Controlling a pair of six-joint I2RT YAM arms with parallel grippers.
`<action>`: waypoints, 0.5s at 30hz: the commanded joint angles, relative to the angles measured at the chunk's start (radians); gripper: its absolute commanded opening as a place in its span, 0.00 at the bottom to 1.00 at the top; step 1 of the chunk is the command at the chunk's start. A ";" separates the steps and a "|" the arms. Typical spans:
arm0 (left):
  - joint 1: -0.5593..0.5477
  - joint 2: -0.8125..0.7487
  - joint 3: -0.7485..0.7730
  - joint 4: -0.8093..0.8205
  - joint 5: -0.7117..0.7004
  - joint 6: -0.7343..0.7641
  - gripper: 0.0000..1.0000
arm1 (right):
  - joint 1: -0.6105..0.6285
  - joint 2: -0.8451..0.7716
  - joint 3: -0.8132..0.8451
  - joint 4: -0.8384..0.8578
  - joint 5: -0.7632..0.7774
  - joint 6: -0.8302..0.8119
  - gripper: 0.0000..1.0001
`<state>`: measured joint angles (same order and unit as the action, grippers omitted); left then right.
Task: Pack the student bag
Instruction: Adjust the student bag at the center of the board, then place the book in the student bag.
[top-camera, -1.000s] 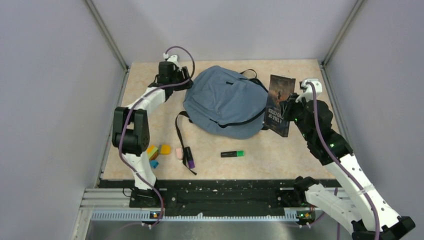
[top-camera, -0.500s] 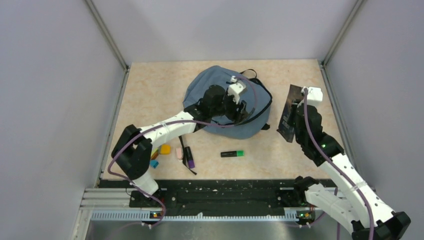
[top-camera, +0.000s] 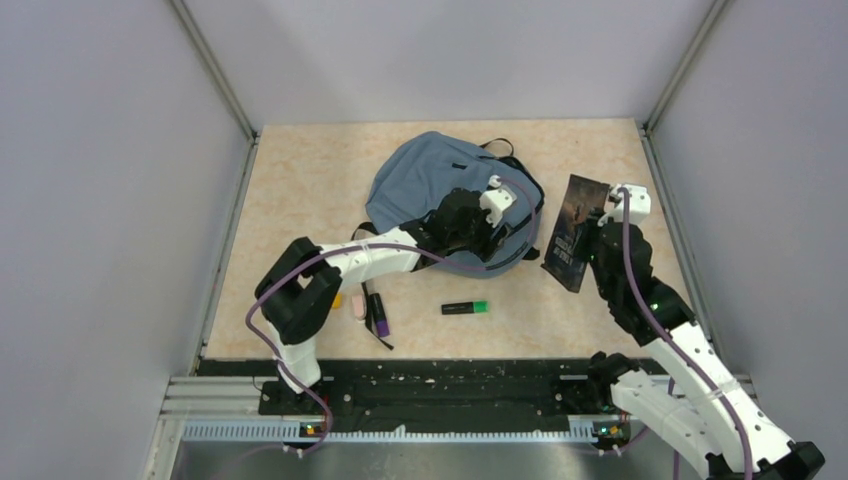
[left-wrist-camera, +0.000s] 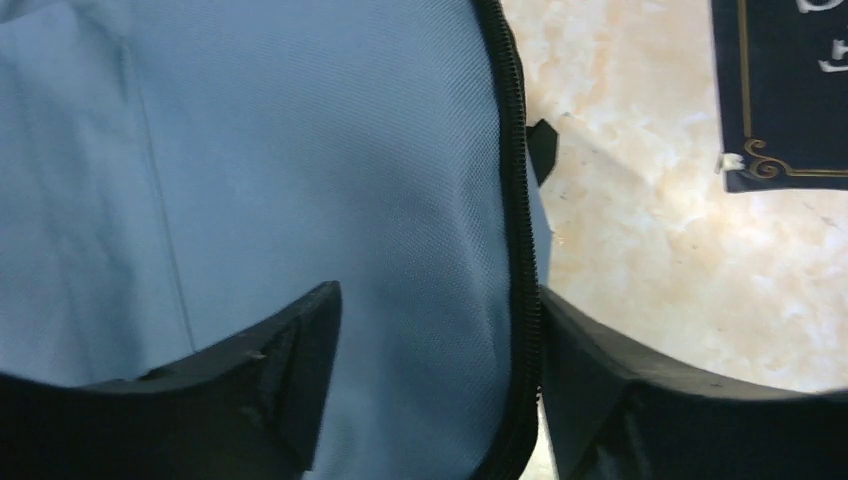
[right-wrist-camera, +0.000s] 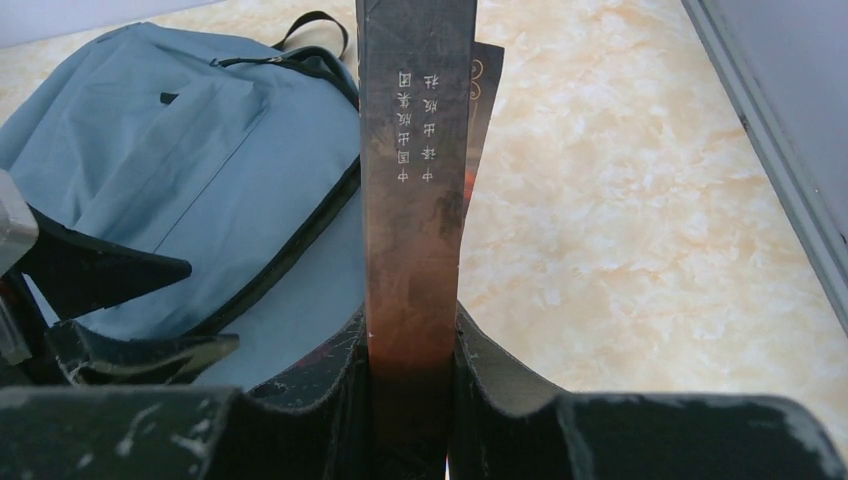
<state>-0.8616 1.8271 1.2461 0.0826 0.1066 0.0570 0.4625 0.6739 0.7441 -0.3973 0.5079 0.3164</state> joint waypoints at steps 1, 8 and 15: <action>-0.011 -0.012 0.047 0.026 -0.168 0.010 0.65 | 0.004 -0.039 0.028 0.131 -0.023 0.014 0.00; -0.011 -0.080 0.047 0.042 -0.193 -0.020 0.36 | 0.005 -0.054 0.000 0.121 -0.089 0.025 0.00; -0.011 -0.211 -0.004 0.110 -0.261 -0.081 0.00 | 0.004 -0.124 -0.076 0.101 -0.204 0.121 0.00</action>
<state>-0.8700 1.7603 1.2488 0.0822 -0.1001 0.0280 0.4625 0.6182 0.6735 -0.4137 0.3904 0.3550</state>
